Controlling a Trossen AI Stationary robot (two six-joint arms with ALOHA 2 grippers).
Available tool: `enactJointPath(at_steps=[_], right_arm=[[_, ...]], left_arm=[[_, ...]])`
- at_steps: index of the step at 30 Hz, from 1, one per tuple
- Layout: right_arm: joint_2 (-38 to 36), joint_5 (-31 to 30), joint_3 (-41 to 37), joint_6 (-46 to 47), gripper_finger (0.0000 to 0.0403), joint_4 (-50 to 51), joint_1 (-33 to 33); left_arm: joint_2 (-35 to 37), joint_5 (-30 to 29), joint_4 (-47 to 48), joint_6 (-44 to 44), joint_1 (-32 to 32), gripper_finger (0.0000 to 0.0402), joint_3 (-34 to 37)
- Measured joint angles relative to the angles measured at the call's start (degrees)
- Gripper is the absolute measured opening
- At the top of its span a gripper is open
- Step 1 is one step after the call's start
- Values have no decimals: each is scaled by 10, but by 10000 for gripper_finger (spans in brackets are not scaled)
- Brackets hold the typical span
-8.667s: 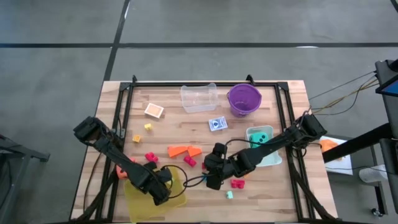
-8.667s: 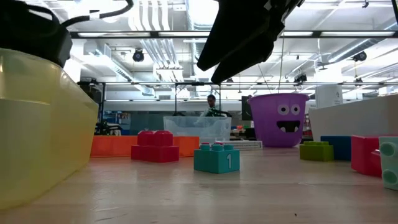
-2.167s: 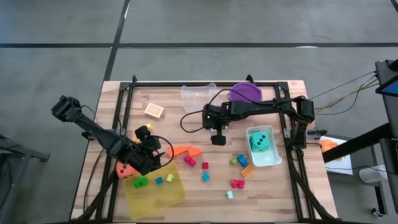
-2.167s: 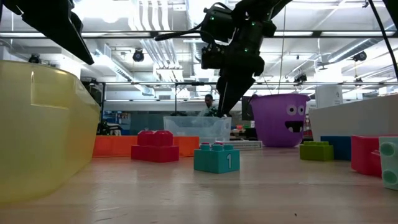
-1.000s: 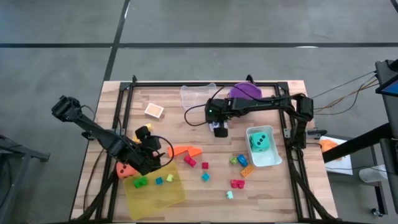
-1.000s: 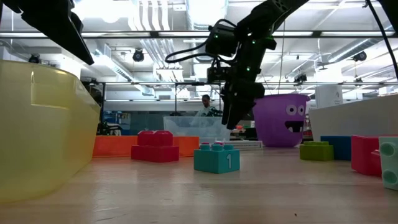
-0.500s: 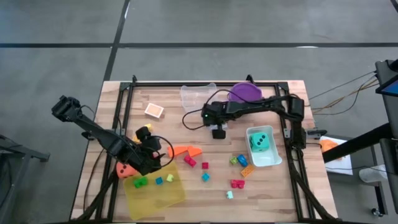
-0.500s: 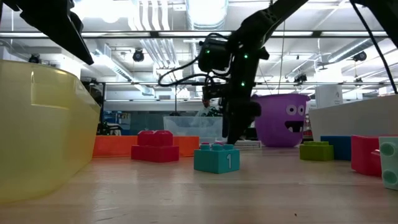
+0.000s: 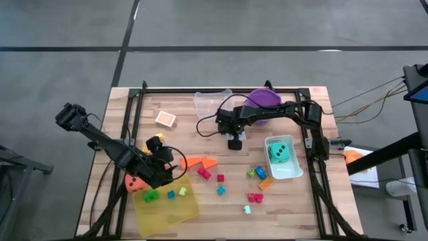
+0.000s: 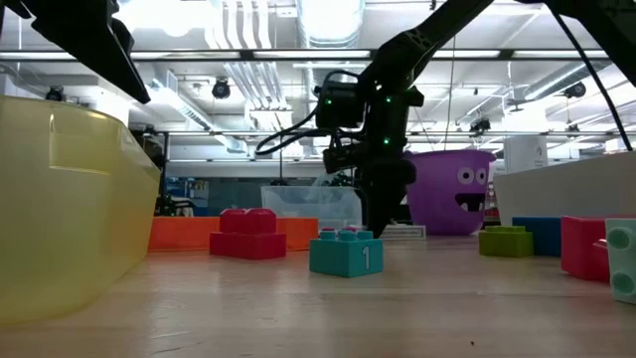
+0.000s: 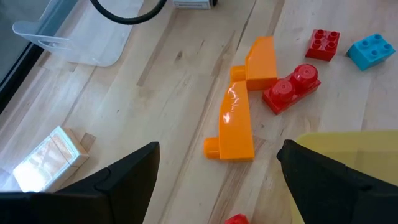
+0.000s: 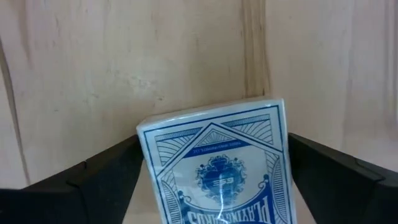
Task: Pick & Place Toys
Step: Put the blue deck of cards into the transparent bin
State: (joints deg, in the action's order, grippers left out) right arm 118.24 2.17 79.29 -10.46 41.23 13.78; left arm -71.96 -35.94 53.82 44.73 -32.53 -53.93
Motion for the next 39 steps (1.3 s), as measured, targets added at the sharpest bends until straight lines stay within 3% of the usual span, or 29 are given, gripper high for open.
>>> enactJointPath(at_steps=[5, 23, 39], right_arm=[[-2, 9, -1, -2, 306, 0, 0], [-16, 20, 10, 52, 306, 13, -20], [-65, 11, 135, 67, 306, 109, -38]], left_arm=[[0, 0, 0, 0, 0, 326, 0], [0, 3, 0, 0, 0, 326, 0], [0, 31, 0, 3, 0, 326, 9]])
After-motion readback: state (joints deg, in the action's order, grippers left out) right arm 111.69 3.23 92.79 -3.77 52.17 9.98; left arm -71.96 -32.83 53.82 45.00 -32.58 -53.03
